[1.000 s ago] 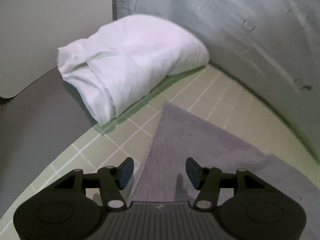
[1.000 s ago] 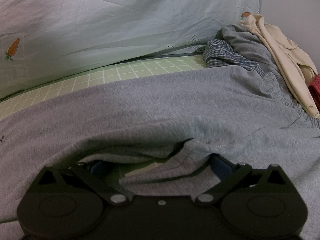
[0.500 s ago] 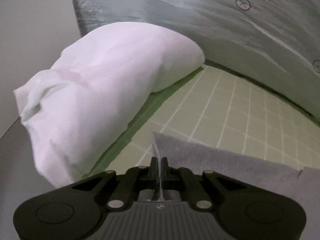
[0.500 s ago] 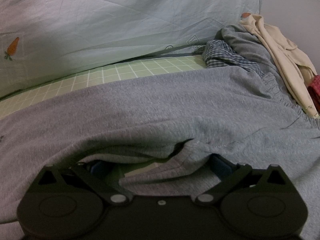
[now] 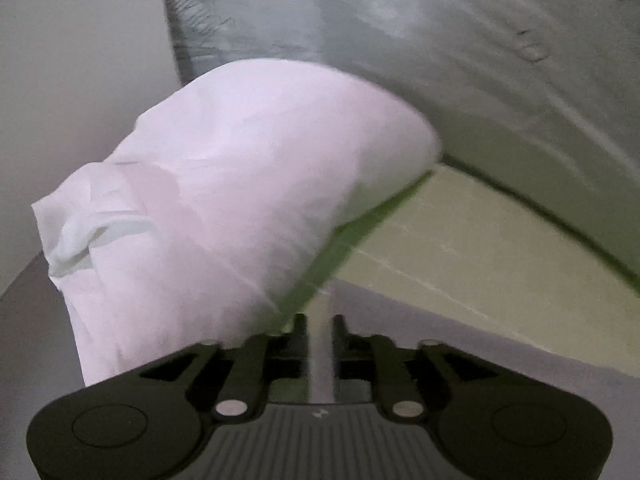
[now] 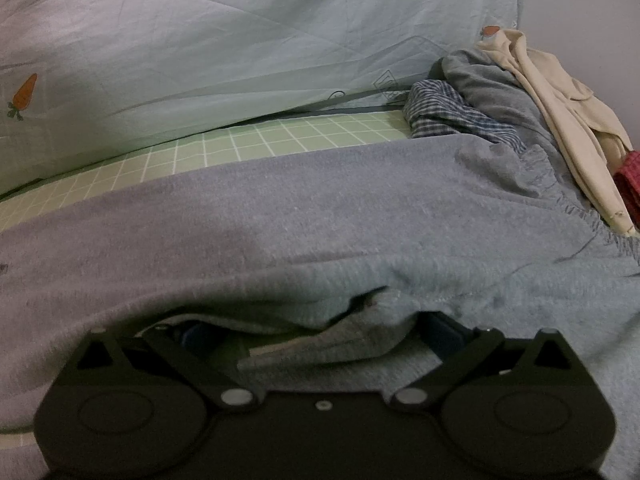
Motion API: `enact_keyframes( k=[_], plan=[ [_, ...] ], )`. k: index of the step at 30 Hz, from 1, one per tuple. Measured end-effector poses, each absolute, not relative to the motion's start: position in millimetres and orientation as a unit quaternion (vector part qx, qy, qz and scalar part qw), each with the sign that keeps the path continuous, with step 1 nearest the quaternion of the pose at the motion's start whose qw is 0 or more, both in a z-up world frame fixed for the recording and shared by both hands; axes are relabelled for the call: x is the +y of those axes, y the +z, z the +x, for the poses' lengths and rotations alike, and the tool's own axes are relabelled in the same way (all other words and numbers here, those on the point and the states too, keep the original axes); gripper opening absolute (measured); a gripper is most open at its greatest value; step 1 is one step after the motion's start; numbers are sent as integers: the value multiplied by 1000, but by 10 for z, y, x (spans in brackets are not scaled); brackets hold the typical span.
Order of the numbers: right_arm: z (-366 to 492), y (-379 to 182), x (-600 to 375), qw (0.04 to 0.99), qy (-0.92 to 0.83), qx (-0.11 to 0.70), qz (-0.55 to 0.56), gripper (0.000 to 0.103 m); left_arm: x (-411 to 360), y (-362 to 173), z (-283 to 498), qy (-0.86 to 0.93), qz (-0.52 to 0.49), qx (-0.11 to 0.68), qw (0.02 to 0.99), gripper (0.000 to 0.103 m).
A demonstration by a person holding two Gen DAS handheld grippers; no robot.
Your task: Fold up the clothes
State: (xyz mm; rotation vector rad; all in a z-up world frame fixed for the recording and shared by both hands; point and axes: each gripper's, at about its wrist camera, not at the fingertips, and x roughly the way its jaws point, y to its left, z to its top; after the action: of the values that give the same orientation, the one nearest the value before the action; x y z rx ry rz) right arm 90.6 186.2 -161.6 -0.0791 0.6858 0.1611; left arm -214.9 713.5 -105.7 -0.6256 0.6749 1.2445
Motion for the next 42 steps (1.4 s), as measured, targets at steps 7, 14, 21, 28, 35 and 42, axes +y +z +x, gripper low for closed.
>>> enact_keyframes(
  k=[7, 14, 21, 28, 35, 42],
  plan=[
    [908, -1563, 1817, 929, 95, 356, -38, 103, 6325, -762, -2270, 510, -318, 270, 752, 68],
    [579, -1526, 1619, 913, 155, 373, -57, 103, 5167, -808, -2345, 460, -349, 306, 757, 75],
    [113, -1506, 1183, 902, 191, 381, -69, 103, 4276, -1036, -2302, 404, -351, 364, 763, 75],
    [-5, -1417, 686, 905, 158, 389, -67, 103, 3794, -1139, -2149, 379, -345, 397, 761, 81],
    [290, -1281, 39, 908, 151, 390, 23, 80, 3522, -1275, -1963, 414, -310, 425, 743, 93],
    [981, -1117, -305, 911, 162, 377, 33, 21, 3396, -1371, -1643, 475, -295, 451, 696, 100]
  ],
)
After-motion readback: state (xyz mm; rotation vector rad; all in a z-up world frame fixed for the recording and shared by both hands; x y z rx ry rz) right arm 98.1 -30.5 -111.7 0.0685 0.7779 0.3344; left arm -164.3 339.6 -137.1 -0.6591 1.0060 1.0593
